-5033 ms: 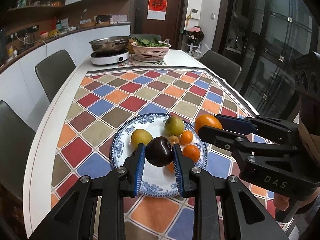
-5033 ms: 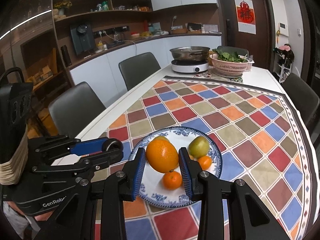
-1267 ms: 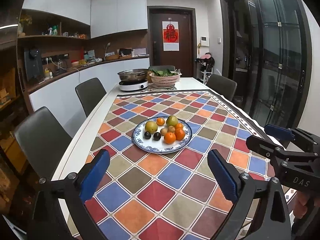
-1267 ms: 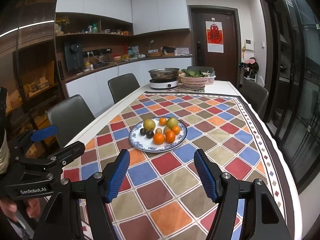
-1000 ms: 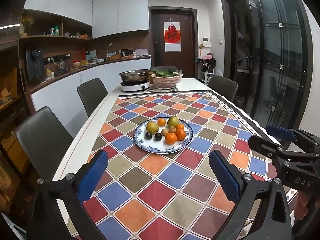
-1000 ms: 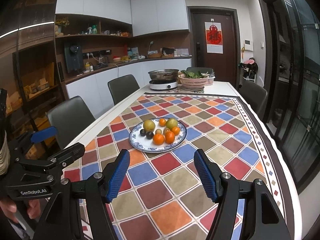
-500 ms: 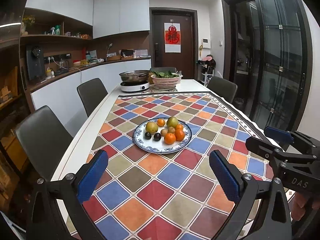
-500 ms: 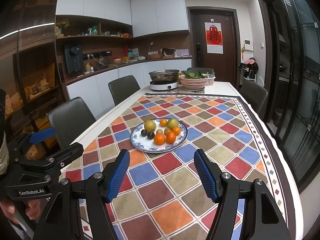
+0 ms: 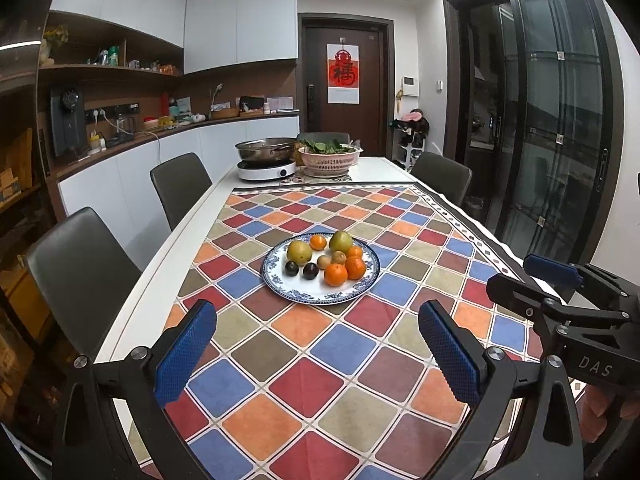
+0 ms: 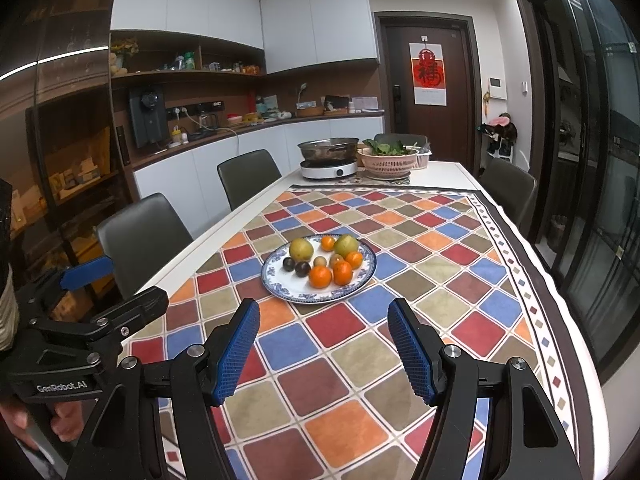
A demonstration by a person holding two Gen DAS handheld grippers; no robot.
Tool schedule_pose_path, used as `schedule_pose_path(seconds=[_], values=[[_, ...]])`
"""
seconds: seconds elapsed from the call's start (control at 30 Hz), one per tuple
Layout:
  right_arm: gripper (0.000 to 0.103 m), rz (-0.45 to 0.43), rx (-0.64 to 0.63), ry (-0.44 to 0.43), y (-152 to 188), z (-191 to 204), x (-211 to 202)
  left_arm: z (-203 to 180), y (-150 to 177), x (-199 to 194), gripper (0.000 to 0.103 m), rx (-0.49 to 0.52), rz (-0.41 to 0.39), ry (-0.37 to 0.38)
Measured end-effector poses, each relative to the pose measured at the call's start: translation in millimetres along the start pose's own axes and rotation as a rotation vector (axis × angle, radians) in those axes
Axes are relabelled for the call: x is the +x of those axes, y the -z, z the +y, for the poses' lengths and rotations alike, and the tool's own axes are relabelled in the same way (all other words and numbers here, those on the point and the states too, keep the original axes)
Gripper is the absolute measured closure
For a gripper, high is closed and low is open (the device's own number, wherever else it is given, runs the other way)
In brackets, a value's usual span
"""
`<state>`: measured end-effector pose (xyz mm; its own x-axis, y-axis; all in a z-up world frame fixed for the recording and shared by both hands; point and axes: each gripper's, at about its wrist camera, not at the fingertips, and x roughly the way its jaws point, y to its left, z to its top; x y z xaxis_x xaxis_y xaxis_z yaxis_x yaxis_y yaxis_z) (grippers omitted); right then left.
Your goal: Organize fruits
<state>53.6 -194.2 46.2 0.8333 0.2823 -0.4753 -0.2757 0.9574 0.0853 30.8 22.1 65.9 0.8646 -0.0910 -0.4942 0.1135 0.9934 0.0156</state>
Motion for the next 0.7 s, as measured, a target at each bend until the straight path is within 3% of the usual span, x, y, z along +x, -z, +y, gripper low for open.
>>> schedule_pose_path(seconds=[0.7], values=[[0.036,0.015,0.004,-0.002,7,4,7,4,9,11,0.0,-0.013,0.033,0.002]])
